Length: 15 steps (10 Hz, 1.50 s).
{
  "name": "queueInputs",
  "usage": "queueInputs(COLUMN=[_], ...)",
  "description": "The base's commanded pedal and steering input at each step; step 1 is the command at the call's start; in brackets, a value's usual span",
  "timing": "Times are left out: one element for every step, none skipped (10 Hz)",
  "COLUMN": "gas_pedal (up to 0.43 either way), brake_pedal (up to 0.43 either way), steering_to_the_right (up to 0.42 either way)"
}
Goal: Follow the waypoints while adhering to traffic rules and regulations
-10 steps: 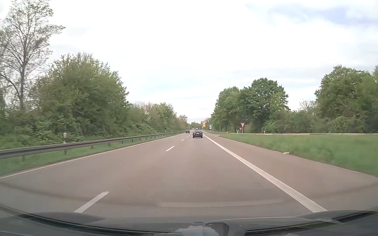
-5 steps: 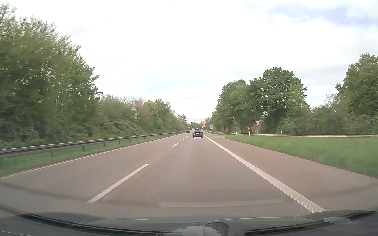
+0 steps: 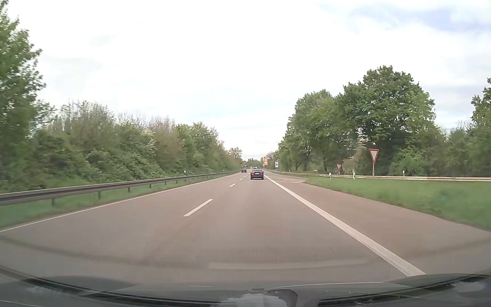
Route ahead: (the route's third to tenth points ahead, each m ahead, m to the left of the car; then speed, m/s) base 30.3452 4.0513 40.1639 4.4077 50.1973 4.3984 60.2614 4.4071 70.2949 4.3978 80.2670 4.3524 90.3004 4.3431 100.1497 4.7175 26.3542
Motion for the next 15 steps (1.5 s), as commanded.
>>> queueInputs(gas_pedal=[0.130,0.130,0.130,0.130,0.130,0.130,0.130,0.130,0.130,0.130,0.130,0.130,0.130,0.130,0.130], brake_pedal=[0.000,0.000,0.000,0.000,0.000,0.000,0.000,0.000,0.000,0.000,0.000,0.000,0.000,0.000,0.000], steering_to_the_right=[-0.001,-0.001,-0.001,-0.002,-0.001,-0.002,-0.002,-0.001,-0.001,-0.002,-0.001,-0.001,-0.001,-0.001,-0.001])
